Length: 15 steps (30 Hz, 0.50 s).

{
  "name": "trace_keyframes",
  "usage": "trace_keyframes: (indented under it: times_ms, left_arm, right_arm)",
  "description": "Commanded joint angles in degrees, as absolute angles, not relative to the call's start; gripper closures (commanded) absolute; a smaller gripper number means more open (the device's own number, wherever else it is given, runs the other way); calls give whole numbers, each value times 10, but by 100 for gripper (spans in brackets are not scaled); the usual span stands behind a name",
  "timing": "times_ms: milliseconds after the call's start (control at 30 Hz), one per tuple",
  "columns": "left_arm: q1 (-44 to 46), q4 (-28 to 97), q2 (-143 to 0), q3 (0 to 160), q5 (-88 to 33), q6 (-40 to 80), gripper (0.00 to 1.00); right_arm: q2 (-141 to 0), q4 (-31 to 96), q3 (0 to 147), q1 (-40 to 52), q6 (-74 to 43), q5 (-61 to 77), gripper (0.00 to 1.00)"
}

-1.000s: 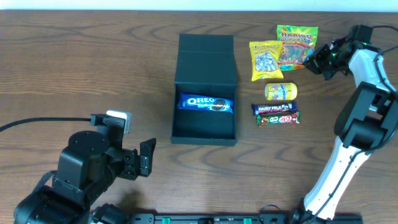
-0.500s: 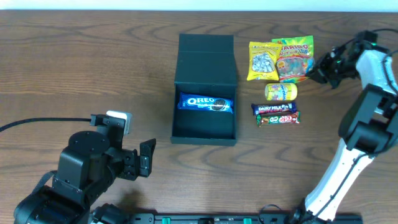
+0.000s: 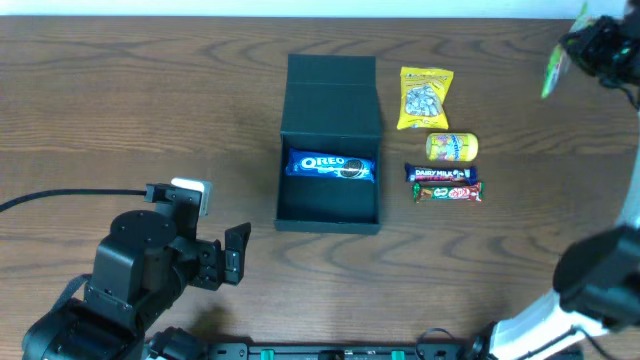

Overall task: Pack container
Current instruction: 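Grasp the Haribo gummy bag with the right gripper and lift, then carry the Haribo bag over the box with the right gripper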

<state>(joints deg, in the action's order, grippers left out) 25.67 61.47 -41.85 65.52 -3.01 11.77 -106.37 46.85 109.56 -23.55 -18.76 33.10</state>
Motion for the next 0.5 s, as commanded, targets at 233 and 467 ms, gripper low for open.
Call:
trace_keyframes:
  times_ms: [233, 467]
  left_arm:
    - [255, 604, -417, 677, -23, 117, 4]
    - [255, 615, -417, 697, -15, 117, 5]
  right_arm:
    - [-940, 570, 1099, -164, -113, 434, 99]
    - [-929, 649, 1099, -56, -79, 433, 98]
